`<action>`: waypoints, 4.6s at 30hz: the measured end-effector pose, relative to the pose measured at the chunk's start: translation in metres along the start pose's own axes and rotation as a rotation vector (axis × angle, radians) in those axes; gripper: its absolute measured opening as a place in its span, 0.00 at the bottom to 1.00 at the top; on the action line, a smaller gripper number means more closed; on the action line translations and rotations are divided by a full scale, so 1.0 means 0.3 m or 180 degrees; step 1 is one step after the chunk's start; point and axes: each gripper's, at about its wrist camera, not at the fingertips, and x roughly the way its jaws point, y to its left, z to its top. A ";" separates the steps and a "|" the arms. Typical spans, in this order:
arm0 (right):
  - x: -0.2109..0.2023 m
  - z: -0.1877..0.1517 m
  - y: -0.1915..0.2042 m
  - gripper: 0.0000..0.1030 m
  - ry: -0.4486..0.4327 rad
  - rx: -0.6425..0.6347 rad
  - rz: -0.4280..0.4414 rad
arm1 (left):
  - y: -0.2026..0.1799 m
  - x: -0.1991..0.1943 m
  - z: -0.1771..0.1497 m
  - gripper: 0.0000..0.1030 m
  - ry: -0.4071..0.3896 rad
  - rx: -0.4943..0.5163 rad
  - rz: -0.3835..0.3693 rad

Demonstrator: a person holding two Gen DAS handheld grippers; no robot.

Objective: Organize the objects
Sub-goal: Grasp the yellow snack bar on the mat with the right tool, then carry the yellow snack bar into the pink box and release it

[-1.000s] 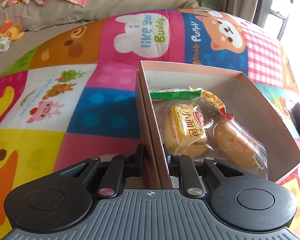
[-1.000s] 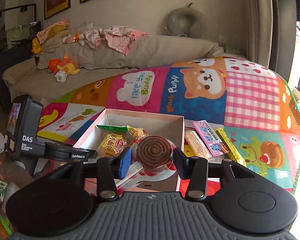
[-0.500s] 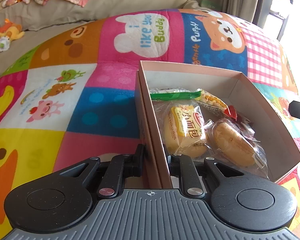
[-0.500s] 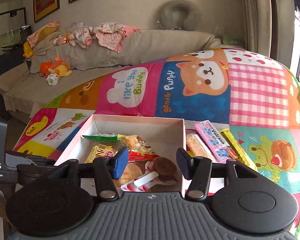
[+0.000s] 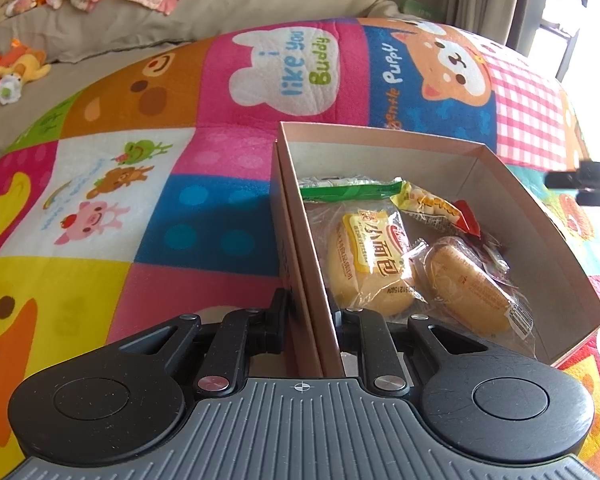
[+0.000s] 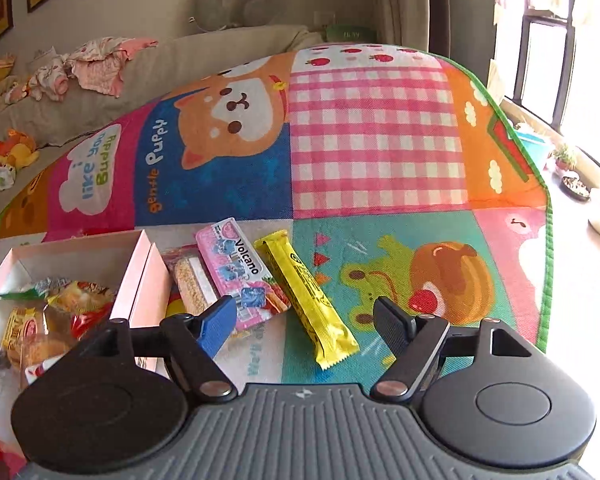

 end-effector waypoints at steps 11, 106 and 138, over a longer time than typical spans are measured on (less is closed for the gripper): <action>0.430 0.171 0.095 0.86 0.0408 0.0181 0.0296 | 0.001 0.007 0.014 0.17 0.0063 -0.0017 0.0022; -0.163 -0.270 0.009 0.23 0.0735 -0.0231 -0.0053 | 0.019 0.013 0.000 0.17 -0.0023 -0.0092 -0.0050; -0.632 -0.386 0.290 0.23 0.0348 -0.0549 0.0851 | 0.002 0.006 -0.007 0.16 0.0057 -0.0066 0.0032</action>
